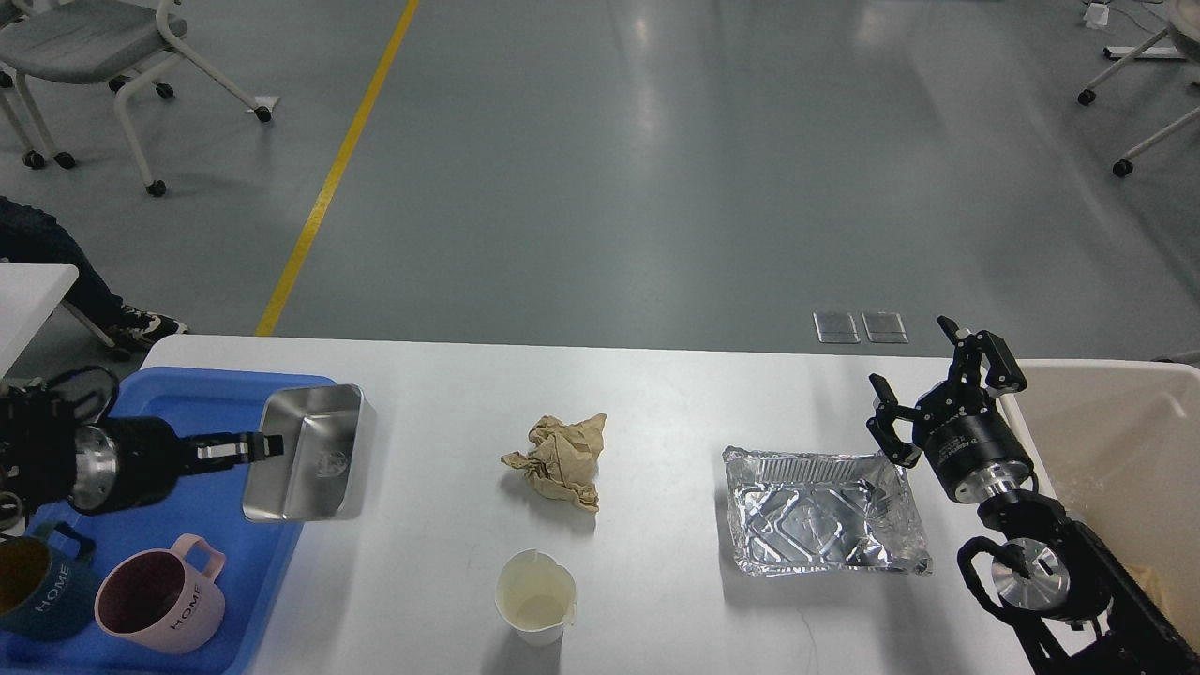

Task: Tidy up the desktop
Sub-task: 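Lift the steel tray and swing it over the blue tray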

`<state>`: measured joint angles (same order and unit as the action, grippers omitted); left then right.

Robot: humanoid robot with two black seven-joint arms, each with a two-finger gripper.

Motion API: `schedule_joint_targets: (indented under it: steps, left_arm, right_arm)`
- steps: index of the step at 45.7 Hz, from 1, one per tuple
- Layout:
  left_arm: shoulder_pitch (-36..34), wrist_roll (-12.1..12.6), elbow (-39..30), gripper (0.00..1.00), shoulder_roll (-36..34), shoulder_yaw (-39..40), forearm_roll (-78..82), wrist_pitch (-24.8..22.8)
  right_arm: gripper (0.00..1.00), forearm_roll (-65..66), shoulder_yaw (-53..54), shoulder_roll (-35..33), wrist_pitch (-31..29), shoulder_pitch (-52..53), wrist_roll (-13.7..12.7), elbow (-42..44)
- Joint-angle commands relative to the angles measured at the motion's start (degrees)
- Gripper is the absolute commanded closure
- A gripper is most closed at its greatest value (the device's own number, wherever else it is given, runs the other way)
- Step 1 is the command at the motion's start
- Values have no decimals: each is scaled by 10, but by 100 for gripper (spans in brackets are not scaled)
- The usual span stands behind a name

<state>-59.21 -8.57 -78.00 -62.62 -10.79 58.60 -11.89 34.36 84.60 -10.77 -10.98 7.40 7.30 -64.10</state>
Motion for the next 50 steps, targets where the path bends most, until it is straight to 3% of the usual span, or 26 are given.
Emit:
schedule_joint_targets:
  steps: [1, 8, 18, 39, 50]
  left_arm:
    - [-36, -6, 0, 99, -54, 2, 0, -33]
    - [-40, -29, 6, 99, -105, 7, 0, -46]
    - [-31, -27, 56, 96, -103, 2, -2, -46]
    - [49, -30, 241, 96, 63, 2, -12, -41]
    - [70, -30, 287, 96, 97, -2, -11, -41]
  right_arm:
    - [0, 1, -1, 2, 0, 0, 0, -1]
    - [0, 1, -1, 3, 0, 1, 0, -1]
    - [0, 0, -2, 3, 0, 1, 0, -1]
    - [0, 1, -2, 0, 0, -4, 0, -1]
    - [0, 1, -3, 0, -1, -2, 0, 0]
